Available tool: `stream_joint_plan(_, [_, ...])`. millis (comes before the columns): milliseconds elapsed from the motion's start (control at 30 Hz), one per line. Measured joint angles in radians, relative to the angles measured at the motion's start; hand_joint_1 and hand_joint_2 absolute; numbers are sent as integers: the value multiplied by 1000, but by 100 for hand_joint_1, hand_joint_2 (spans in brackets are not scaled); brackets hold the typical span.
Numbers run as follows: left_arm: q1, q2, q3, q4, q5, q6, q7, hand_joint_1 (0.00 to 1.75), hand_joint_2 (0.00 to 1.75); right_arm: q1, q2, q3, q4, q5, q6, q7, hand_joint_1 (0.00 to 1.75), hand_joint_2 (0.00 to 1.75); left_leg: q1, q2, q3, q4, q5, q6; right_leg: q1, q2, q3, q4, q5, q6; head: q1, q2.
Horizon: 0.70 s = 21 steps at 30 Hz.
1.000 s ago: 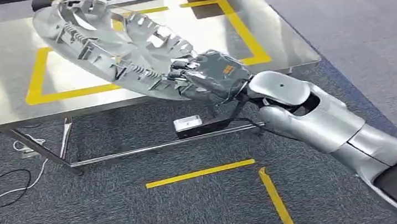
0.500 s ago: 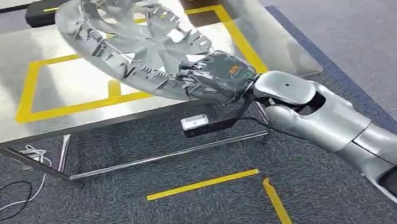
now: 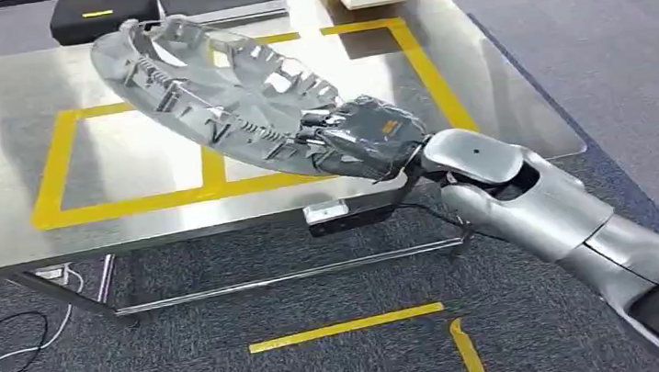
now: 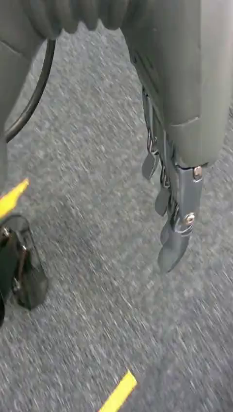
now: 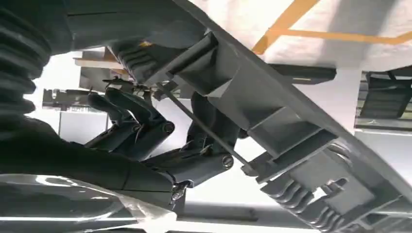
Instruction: Take the parts from the cabinet and place them on the table.
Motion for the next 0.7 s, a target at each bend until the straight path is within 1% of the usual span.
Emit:
stream_joint_plan(33, [1, 0, 0, 0, 0, 0, 0, 0, 175, 3, 0, 1, 3, 1, 2, 0, 175, 175, -1, -3, 22, 0, -16, 0, 0, 0, -9, -33, -1, 2, 0, 0])
stream_joint_plan(67, [1, 0, 0, 0, 0, 0, 0, 0, 175, 3, -1, 4, 5, 1, 2, 0, 175, 175, -2, -5, 49, 0, -35, -1, 0, -1, -5, -97, 41, 3, 1, 0])
stream_joint_plan(100, [1, 0, 0, 0, 0, 0, 0, 0, 175, 3, -1, 4, 6, 1, 2, 0, 175, 175, -3, -5, 74, 0, -53, -3, -1, -2, 4, -174, 127, 3, 2, 0])
stream_joint_plan(133, [2, 0, 0, 0, 0, 0, 0, 0, 175, 3, -1, 5, 7, 1, 3, 0, 175, 175, -4, -5, 78, -3, -70, -7, -1, -5, 10, -247, 259, 2, 2, 0])
stream_joint_plan(167, [-2, 0, 0, 0, 0, 0, 0, 0, 175, 0, -2, 8, 13, 0, 3, 0, 175, 175, -8, -5, 102, 13, -89, -11, 4, -7, 8, -288, 324, -3, 3, 0])
stream_joint_plan(200, [-4, 0, -1, 0, -1, 0, 2, 0, 175, 0, 0, 10, 14, 2, 3, 0, 175, 175, -9, -7, 103, 3, -103, -18, 7, -7, 28, -273, 297, -10, 5, 0])
stream_joint_plan(233, [-5, 0, -2, 0, -1, 0, 3, 0, 175, -2, 2, 10, 13, 2, 3, 0, 175, 175, -6, -7, 123, 2, -105, -22, 7, -4, 32, -271, 293, -20, 5, 0])
stream_joint_plan(267, [-9, 0, -2, 0, -1, 0, 3, 0, 175, -7, 4, 10, 13, 2, 3, 0, 175, 175, -6, -6, 123, 11, -99, -26, 9, -6, 39, -271, 289, -25, 6, 0])
stream_joint_plan(300, [-13, -2, -4, 0, -1, 1, 4, 0, 175, -9, 3, 8, 15, 2, 3, 2, 175, 175, -5, -5, 102, 50, -84, -33, 5, -6, 52, -275, 283, -33, 6, 0])
stream_joint_plan(333, [-12, -2, -5, 0, -1, 5, 11, 0, 175, -9, 3, 7, 20, 3, 5, 2, 175, 175, -4, 1, 68, 112, -62, -39, 3, -8, 62, -277, 278, -39, 5, 0])
stream_joint_plan(367, [-12, -4, -5, 0, 0, 8, 13, 0, 175, -9, 5, 10, 23, 2, 5, 2, 175, 175, -3, 5, 27, 179, -64, -44, 2, -8, 70, -278, 269, -46, 3, 0])
stream_joint_plan(400, [-13, -5, -5, 0, 0, 10, 15, 0, 175, -8, 8, 13, 27, 3, 5, 1, 175, 175, -1, 5, -17, 240, -93, -49, 2, -7, 79, -278, 260, -47, 5, 0])
stream_joint_plan(433, [-13, -5, -5, 0, 0, 12, 17, 0, 175, -5, 8, 15, 32, 4, 5, 1, 175, 175, 1, 6, -55, 283, -138, -52, 2, -5, 89, -278, 251, -47, 4, 0])
stream_joint_plan(467, [-12, -5, -6, 0, 0, 14, 18, 0, 175, -3, 8, 17, 38, 5, 5, 1, 175, 175, 2, 6, -87, 306, -184, -54, 2, -4, 100, -278, 241, -47, 5, 0])
stream_joint_plan(500, [-12, -5, -6, 0, 0, 15, 18, 0, 175, 0, 8, 19, 43, 5, 5, 1, 175, 175, 3, 6, -106, 303, -206, -55, 2, -3, 111, -277, 231, -47, 3, 0])
stream_joint_plan(533, [-12, -5, -6, 0, 0, 15, 18, 0, 175, 4, 8, 21, 48, 5, 5, 1, 175, 175, 2, 6, -112, 275, -194, -53, 2, -2, 124, -277, 221, -45, 4, 0])
stream_joint_plan(567, [-12, -4, -6, 0, 0, 15, 18, 0, 175, 8, 8, 21, 54, 5, 5, 1, 175, 175, 2, 6, -104, 222, -148, -50, 2, -2, 137, -277, 212, -42, 4, 0])
stream_joint_plan(600, [-12, -4, -6, 0, 0, 15, 20, 0, 175, 10, 10, 22, 60, 7, 5, 0, 175, 175, 1, 6, -89, 144, -68, -46, 2, -3, 150, -277, 204, -40, 5, 0])
stream_joint_plan(633, [-11, -4, -6, 0, 0, 15, 22, 0, 175, 11, 11, 23, 69, 8, 5, 0, 175, 175, -1, 8, -76, 68, 17, -40, 2, -2, 157, -278, 198, -38, 4, 0])
stream_joint_plan(667, [-10, -3, -7, 0, 0, 15, 24, 0, 175, 14, 12, 26, 80, 10, 4, -2, 175, 175, -5, 9, -77, 29, 52, -35, 5, -1, 161, -273, 193, -33, 6, 0])
stream_joint_plan(700, [-13, -3, -7, 0, 0, 15, 27, 0, 175, 15, 13, 29, 87, 12, 4, -3, 175, 175, -6, 9, -74, 29, 26, -32, 6, 3, 158, -276, 190, -28, 5, 0])
